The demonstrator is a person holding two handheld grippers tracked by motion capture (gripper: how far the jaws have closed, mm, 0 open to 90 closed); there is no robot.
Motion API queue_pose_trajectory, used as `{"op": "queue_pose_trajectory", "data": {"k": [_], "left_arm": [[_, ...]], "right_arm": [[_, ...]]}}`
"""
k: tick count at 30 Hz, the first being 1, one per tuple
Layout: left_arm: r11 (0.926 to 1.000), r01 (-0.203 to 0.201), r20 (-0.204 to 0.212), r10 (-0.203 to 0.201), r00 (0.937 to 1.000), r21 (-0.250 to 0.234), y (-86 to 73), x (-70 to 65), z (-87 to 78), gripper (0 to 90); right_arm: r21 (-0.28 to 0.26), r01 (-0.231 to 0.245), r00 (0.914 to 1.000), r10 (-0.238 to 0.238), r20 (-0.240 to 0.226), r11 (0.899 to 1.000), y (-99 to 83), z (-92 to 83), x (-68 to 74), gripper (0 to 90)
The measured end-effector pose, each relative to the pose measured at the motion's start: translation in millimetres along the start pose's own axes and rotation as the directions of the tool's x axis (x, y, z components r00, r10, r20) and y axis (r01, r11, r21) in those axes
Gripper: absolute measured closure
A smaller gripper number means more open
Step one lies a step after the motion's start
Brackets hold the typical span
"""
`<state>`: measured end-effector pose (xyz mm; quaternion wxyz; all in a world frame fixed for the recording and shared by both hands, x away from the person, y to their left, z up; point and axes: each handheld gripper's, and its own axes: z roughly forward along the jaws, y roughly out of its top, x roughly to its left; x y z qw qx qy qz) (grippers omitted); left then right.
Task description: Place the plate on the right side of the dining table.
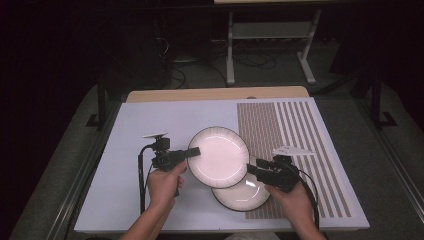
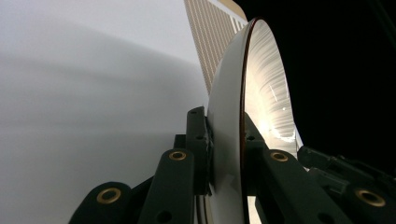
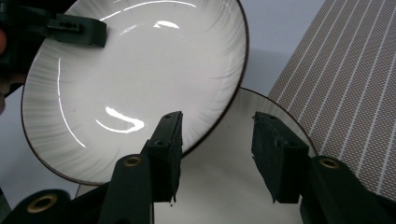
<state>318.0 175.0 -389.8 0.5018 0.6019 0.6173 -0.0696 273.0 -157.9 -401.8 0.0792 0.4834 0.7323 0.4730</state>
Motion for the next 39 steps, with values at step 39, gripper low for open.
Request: {"op": "queue_pose_trajectory", "data": {"k": [39], "left_arm": [[0.989, 0.123, -0.016, -0.125, 0.992, -0.081, -18.7, -24.0, 20.3, 77.4]], "right_arm": [[-0.113, -0.316, 0.9385, 0.328, 0.108, 0.942, 23.1, 15.4, -1.7, 69.9]]}}
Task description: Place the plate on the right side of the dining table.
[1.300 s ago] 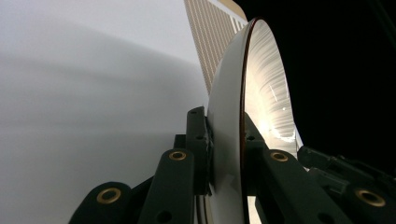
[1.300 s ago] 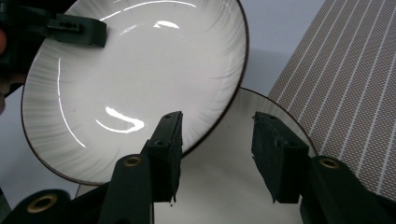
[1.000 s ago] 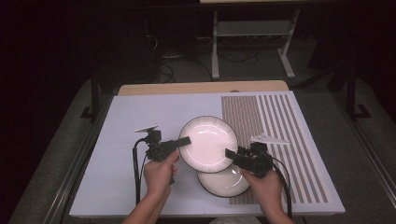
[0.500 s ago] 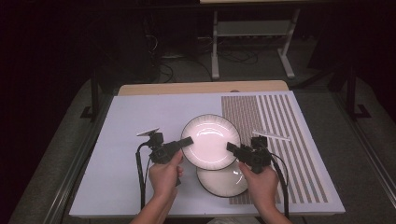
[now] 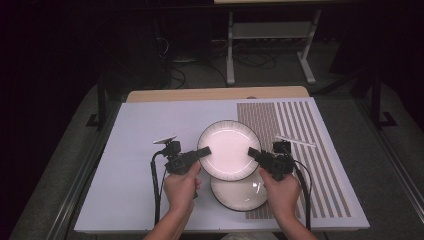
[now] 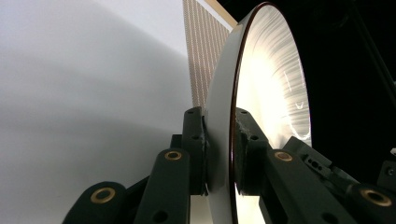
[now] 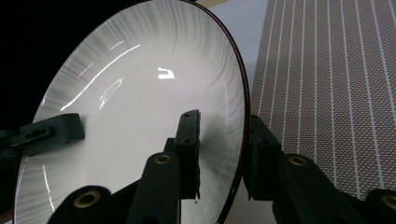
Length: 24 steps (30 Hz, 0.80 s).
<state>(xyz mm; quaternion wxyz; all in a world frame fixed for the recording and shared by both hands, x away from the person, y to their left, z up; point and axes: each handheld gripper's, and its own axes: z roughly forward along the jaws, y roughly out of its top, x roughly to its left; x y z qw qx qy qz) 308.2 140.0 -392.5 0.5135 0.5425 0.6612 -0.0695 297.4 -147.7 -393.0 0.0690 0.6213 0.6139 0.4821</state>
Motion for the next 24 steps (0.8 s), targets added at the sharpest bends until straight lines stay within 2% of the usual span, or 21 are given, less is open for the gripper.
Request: {"op": "queue_pose_trajectory", "data": {"k": [11, 14, 24], "left_arm": [[0.9996, 0.014, 0.009, -0.014, 0.9999, 0.024, 6.1, -10.3, 17.8, 76.9], [0.9993, 0.016, 0.013, -0.016, 0.9998, 0.033, 7.1, -12.4, 23.2, 76.6], [0.9976, -0.023, 0.019, 0.021, 0.9996, 0.066, 11.9, -29.9, 49.6, 76.7]], "right_arm": [[-0.031, -0.08, 0.9968, 0.08, 0.005, 0.996, 12.1, -4.4, -13.6, 74.5], [-0.044, -0.076, 0.9969, 0.077, 0.016, 0.996, 16.0, -6.4, -16.7, 75.2], [-0.068, -0.115, 0.9917, 0.119, 0.05, 0.991, 24.5, -13.3, -36.4, 74.7]]}}
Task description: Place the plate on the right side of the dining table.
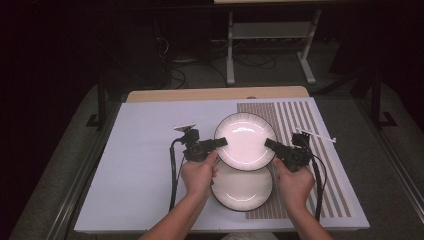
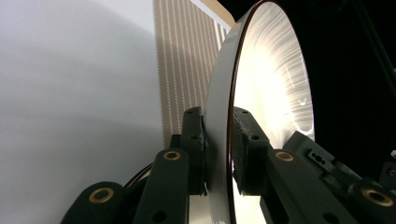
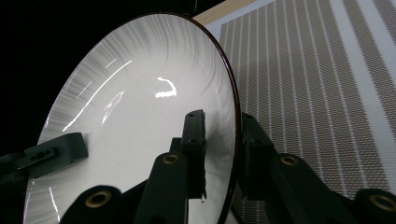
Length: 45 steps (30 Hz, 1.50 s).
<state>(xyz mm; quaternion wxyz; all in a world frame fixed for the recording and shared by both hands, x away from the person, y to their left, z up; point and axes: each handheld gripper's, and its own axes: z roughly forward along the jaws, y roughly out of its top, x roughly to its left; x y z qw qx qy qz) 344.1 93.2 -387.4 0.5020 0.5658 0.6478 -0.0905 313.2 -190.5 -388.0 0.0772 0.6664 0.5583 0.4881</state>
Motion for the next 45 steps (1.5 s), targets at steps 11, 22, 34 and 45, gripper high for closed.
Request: {"op": "queue_pose_trajectory", "data": {"k": [11, 22, 34, 45], "left_arm": [[0.9983, -0.014, 0.027, 0.012, 0.9996, 0.057, 1.2, -11.4, 33.3, 76.7], [0.9921, -0.061, 0.044, 0.056, 0.9974, 0.11, 10.2, -26.0, 64.8, 76.6], [0.9854, -0.076, 0.049, 0.069, 0.9964, 0.153, 4.2, -30.5, 103.0, 75.6], [0.9788, -0.084, 0.033, 0.079, 0.9963, 0.187, 0.3, -33.1, 130.5, 74.5]], "right_arm": [[-0.024, -0.023, 0.9978, 0.025, 0.061, 0.999, 11.1, -8.6, -23.3, 74.7], [-0.049, -0.053, 0.9934, 0.057, 0.099, 0.997, 18.2, -17.4, -44.2, 74.7], [-0.046, -0.082, 0.9809, 0.089, 0.173, 0.996, 22.8, -20.2, -70.5, 74.7], [-0.03, -0.096, 0.971, 0.101, 0.217, 0.995, 26.4, -18.2, -90.6, 74.8]]}}
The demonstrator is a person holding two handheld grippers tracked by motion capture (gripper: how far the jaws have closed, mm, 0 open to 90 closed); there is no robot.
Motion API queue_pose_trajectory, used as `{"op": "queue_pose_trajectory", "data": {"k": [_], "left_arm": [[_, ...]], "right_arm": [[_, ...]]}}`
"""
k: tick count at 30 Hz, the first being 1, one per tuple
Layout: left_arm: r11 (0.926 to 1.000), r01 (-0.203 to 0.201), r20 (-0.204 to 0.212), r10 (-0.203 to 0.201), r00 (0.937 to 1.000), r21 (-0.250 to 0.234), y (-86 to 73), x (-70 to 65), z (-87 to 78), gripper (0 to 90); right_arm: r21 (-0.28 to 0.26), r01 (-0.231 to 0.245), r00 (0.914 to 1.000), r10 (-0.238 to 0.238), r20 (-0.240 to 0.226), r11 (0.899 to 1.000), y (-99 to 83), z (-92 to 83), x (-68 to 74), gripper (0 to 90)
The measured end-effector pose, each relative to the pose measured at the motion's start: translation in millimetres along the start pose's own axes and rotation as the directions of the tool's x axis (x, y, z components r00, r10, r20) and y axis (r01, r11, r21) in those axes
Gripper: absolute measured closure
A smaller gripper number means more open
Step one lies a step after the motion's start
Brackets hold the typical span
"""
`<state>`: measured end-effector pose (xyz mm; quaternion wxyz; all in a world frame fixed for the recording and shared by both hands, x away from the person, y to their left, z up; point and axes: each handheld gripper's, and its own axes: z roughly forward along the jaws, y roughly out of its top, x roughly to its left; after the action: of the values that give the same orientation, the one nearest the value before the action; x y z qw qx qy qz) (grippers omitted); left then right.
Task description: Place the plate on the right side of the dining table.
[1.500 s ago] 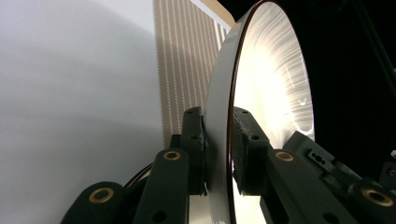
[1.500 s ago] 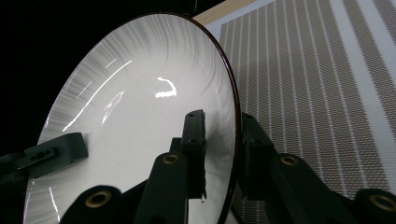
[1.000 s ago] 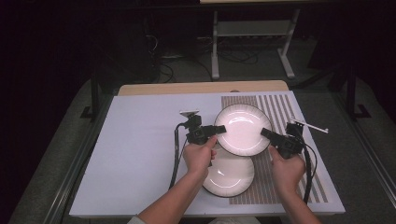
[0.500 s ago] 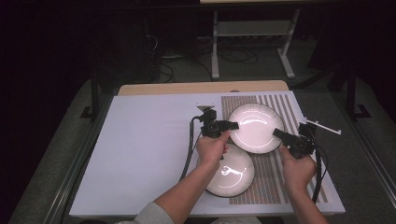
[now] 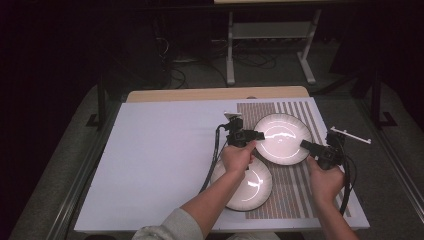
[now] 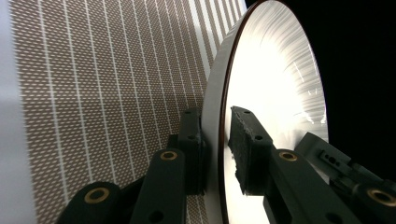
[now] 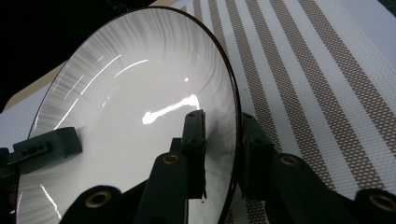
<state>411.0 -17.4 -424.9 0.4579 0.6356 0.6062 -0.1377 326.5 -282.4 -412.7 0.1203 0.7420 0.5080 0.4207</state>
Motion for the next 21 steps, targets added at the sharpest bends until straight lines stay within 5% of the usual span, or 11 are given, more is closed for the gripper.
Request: {"op": "queue_pose_trajectory", "data": {"k": [21], "left_arm": [[0.9975, -0.053, -0.092, 0.057, 0.9941, 0.047, 2.4, -2.5, 26.9, 71.4]], "right_arm": [[0.046, -0.023, 0.9988, 0.021, 0.043, 0.999, -0.4, 15.7, -18.8, 74.5]]}}
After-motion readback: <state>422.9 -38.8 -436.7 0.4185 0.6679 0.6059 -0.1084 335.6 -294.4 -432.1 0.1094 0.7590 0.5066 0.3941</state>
